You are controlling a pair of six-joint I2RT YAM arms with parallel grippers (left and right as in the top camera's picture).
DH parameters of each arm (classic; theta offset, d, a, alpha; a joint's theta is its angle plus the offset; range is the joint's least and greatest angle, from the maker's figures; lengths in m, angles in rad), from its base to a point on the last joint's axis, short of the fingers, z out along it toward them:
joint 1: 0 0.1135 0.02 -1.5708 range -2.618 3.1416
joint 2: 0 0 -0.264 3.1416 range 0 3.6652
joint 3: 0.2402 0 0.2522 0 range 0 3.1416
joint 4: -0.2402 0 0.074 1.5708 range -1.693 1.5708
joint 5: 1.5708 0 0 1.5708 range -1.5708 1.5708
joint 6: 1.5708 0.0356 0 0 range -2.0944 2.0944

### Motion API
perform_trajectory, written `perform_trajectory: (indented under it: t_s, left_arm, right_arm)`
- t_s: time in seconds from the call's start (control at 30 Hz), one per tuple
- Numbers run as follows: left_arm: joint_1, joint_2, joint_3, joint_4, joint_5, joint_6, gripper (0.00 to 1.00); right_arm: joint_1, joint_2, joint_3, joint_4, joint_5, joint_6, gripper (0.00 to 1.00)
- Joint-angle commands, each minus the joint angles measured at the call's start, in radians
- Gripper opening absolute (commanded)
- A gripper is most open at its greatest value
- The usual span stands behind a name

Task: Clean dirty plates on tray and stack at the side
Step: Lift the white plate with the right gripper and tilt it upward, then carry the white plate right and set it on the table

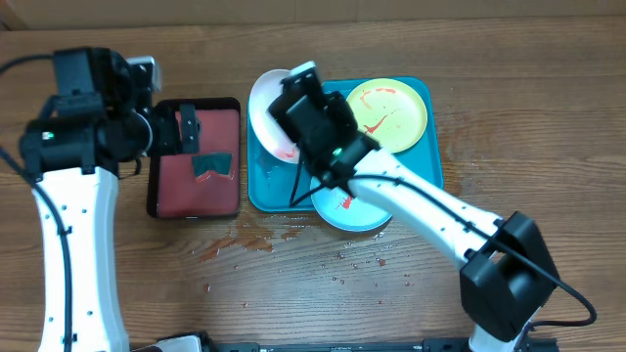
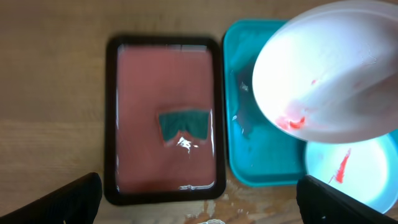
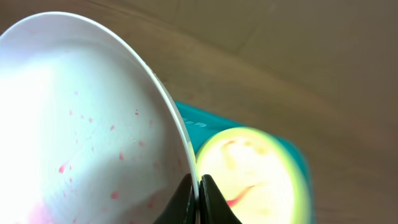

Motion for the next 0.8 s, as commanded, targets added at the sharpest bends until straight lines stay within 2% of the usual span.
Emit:
perform_trajectory:
  t_s: [0.0, 0.17, 0.37, 0.47, 0.77]
  left_arm:
    - [0.004, -0.009, -0.094, 0.039, -0.018, -0.042, 1.00]
    - [0.003, -0.008, -0.225, 0.119, -0.018, -0.059, 1.00]
    - [-0.004, -0.007, -0.347, 0.222, -0.014, -0.149, 1.00]
    - [-0.016, -0.006, -0.357, 0.233, -0.014, -0.155, 1.00]
    - [-0.025, -0.006, -0.357, 0.235, -0.014, -0.177, 1.00]
  right_arm:
    - [-0.079, -0.022, 0.010, 0.006, -0.267, 0.186, 0.04]
    - [-0.154, -0.019, 0.010, -0.003, -0.413, 0.311, 0.04]
    - [-0.171, 0.021, 0.006, -0.013, -0.430, 0.501, 0.04]
    - [-0.167, 0.063, 0.006, -0.022, -0.430, 0.603, 0.04]
    - [-0.163, 0.159, 0.006, -0.041, -0.388, 0.750, 0.04]
